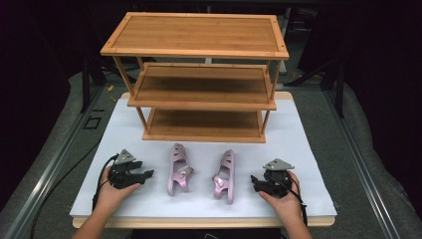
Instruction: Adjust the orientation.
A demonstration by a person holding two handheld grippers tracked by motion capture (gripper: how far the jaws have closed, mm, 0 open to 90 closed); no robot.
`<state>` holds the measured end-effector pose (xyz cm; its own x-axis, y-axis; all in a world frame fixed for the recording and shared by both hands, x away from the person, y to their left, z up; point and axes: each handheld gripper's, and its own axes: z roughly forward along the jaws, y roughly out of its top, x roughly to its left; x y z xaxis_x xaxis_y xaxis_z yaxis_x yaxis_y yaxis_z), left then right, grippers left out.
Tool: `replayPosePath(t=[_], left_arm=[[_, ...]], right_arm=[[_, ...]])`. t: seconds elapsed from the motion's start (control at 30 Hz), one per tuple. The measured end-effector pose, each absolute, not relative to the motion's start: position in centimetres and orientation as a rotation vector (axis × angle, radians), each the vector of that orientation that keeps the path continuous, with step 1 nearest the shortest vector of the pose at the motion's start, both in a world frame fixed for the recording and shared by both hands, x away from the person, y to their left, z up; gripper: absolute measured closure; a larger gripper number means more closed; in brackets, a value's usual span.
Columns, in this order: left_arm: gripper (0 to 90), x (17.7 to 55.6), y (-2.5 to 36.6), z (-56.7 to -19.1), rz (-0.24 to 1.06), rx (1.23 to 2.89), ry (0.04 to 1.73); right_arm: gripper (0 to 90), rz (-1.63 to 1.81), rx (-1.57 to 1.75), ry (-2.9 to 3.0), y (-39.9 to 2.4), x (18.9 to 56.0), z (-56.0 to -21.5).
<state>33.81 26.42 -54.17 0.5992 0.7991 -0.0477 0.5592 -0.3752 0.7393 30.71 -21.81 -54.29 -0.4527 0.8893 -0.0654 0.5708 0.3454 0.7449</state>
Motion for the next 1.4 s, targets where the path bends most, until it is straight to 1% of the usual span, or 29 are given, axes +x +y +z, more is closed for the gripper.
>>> replayPosePath(t=[0.27,0.3,0.33,0.4,0.63,0.73,0.83,0.93,1.17,1.23,1.33,1.37,1.4], left_arm=[[40.4,33.2,26.1,-53.5,0.403,2.055,1.053],[40.4,33.1,26.1,-53.4,0.402,2.055,1.052],[40.6,33.1,26.1,-53.4,0.396,2.058,1.053],[40.8,33.0,26.2,-53.4,0.393,2.058,1.063],[40.7,32.7,26.0,-53.1,0.404,2.045,1.077],[41.6,32.5,25.8,-52.8,0.394,2.024,1.079],[45.4,32.3,25.6,-52.6,0.389,2.019,1.069],[49.4,31.9,25.0,-52.3,0.373,2.023,1.043],[56.3,31.0,24.1,-51.4,0.375,2.023,0.994],[60.3,30.5,23.6,-50.8,0.373,2.005,0.986],[64.9,30.2,23.4,-50.4,0.375,2.002,0.968],[67.4,30.0,23.2,-50.2,0.379,2.001,0.960],[72.1,29.8,23.0,-50.0,0.377,1.997,0.952]], right_arm=[[30.3,0.934,1.238,2.128,-21.6,29.9,-53.6],[32.0,0.935,1.243,2.134,-21.6,29.8,-53.4],[35.7,0.964,1.248,2.138,-21.6,29.7,-53.3],[37.0,0.986,1.255,2.137,-21.6,29.7,-53.3],[37.1,0.972,1.279,2.143,-21.3,29.5,-53.2],[38.6,0.987,1.297,2.123,-21.3,29.4,-53.1],[39.3,1.002,1.299,2.121,-21.4,29.4,-53.1],[43.2,1.063,1.298,2.093,-21.7,29.3,-53.0],[45.6,1.127,1.275,2.034,-22.0,29.0,-52.6],[48.0,1.139,1.243,2.006,-21.9,28.9,-52.4],[48.4,1.139,1.233,2.000,-21.8,28.8,-52.2],[48.1,1.131,1.229,2.002,-21.8,28.8,-52.2],[47.4,1.096,1.228,2.007,-21.7,28.7,-52.2]])
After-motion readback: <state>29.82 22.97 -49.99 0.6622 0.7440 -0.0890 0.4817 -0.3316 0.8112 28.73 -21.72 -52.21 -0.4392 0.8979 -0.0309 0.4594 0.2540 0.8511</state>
